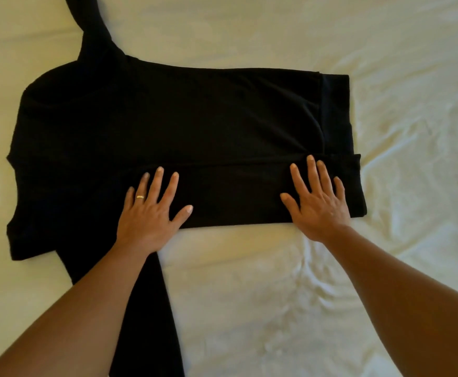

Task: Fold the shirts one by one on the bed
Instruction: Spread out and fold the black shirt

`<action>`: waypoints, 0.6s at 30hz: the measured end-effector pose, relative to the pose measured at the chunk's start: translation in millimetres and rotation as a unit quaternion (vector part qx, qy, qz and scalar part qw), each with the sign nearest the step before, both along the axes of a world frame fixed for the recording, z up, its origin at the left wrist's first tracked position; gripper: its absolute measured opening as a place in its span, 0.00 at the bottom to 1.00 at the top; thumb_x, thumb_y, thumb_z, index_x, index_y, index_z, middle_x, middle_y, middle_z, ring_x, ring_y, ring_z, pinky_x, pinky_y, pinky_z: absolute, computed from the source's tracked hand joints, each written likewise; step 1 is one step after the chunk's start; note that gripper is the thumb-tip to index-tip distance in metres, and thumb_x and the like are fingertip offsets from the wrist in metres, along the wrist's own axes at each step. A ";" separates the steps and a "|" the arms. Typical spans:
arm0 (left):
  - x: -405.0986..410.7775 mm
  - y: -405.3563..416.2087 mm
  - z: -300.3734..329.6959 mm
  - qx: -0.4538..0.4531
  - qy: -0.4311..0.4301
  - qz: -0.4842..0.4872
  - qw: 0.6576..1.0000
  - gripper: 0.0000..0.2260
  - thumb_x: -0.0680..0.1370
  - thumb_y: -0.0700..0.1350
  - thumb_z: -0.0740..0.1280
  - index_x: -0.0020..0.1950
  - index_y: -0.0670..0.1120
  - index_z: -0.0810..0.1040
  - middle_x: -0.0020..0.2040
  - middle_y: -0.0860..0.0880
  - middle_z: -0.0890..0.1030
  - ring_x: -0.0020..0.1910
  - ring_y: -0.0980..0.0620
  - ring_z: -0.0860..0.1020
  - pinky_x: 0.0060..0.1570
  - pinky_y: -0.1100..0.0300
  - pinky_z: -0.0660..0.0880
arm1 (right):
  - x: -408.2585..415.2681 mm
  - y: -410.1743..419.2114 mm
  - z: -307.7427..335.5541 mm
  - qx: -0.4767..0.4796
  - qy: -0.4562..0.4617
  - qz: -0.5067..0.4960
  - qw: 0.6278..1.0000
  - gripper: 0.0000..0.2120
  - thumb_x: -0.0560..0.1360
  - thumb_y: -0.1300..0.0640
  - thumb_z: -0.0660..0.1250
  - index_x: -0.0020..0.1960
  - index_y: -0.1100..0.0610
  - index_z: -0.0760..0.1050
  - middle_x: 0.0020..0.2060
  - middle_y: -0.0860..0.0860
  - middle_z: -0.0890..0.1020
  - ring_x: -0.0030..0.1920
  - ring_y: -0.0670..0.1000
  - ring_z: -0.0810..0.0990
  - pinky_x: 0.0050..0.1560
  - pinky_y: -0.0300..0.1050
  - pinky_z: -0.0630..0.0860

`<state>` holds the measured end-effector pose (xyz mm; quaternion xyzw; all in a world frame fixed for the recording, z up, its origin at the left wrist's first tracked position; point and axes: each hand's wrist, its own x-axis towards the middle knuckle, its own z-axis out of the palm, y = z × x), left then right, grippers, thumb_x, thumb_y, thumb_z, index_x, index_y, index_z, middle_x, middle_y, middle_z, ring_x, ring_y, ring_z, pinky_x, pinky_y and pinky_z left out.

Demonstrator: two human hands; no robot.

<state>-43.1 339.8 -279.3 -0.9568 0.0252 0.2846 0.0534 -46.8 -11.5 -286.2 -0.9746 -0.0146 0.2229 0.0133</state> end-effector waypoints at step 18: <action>-163.4 85.4 51.4 -0.169 -0.087 0.496 0.847 0.25 0.79 0.54 0.69 0.69 0.43 0.67 0.61 0.42 0.73 0.55 0.40 0.77 0.47 0.48 0.77 | -15.5 241.8 48.2 0.079 0.066 0.033 0.994 0.29 0.84 0.48 0.54 0.82 0.46 0.49 0.82 0.55 0.46 0.80 0.65 0.46 0.74 0.63 0.61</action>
